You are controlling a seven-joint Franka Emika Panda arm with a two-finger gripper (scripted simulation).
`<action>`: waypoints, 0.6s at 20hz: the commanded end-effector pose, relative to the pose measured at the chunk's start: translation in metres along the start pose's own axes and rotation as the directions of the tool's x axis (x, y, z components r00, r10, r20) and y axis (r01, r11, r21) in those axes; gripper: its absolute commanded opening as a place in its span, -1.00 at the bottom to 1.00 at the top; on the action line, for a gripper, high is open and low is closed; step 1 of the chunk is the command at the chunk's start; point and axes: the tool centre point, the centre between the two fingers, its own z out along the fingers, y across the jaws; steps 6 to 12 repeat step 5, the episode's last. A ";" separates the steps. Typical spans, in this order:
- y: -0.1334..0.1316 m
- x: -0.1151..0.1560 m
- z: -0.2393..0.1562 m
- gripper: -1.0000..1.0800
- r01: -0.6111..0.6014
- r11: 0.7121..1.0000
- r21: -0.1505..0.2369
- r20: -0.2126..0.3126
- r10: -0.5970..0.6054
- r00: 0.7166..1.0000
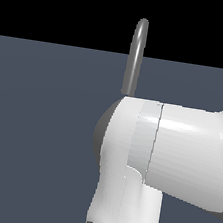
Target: Turn on the faucet by rotating a designated handle.
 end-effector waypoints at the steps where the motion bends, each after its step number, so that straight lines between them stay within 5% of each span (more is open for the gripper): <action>1: 0.021 0.013 0.000 -1.00 0.010 0.990 -0.141 -0.020 -0.013 1.000; 12: 0.021 0.019 0.000 -1.00 0.014 0.987 -0.162 -0.020 -0.017 1.000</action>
